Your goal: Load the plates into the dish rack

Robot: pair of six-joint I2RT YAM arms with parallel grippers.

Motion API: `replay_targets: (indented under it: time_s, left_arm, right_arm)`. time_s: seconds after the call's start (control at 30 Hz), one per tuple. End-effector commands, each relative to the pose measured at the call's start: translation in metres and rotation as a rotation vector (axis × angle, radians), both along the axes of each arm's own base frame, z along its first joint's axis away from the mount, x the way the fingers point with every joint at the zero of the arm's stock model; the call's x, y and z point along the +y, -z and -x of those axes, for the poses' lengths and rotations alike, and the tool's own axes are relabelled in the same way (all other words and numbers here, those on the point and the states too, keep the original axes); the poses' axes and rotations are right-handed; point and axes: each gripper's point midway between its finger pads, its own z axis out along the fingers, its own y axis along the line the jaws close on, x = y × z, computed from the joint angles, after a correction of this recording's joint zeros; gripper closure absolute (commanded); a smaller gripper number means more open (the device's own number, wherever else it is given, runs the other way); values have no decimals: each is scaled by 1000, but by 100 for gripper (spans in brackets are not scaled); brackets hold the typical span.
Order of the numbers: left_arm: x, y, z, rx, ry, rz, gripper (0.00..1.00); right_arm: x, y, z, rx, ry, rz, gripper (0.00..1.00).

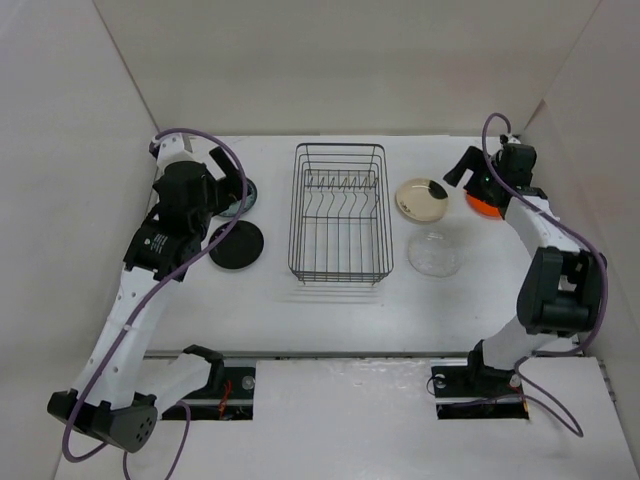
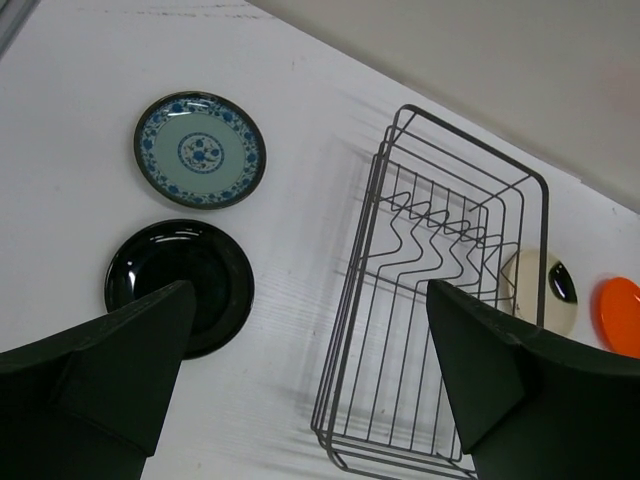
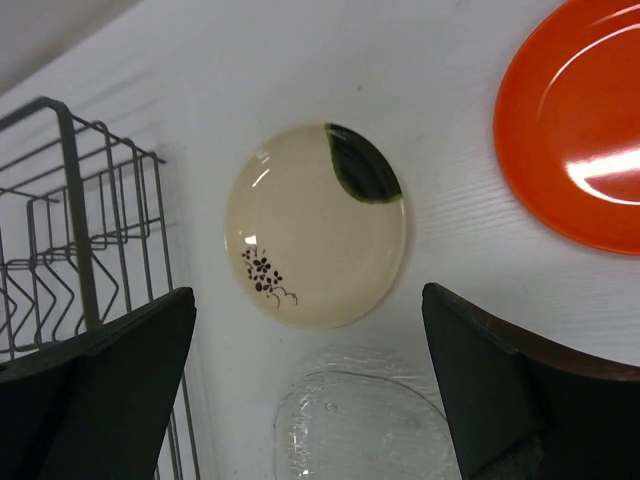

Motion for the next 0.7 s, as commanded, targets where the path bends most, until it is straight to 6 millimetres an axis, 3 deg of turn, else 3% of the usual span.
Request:
replay_targets:
  time_s: [0.0,0.2,0.37,0.67]
  left_arm:
    - [-2,-16,-4,-68,22,4,0]
    - [-2,-1,-3,-42,37,-6,0]
    - [-8,3,-2,-31,65,2,0]
    - [-10,7,-7,-16,92,19,0]
  right_arm:
    - [18,-40,-29,-173,-174,-82,1]
    - [17,4,-53,-91,-204,-97,3]
    - [7,45,-59,2,-172,-97,4]
    - [5,84,-60,86,-145,-83,6]
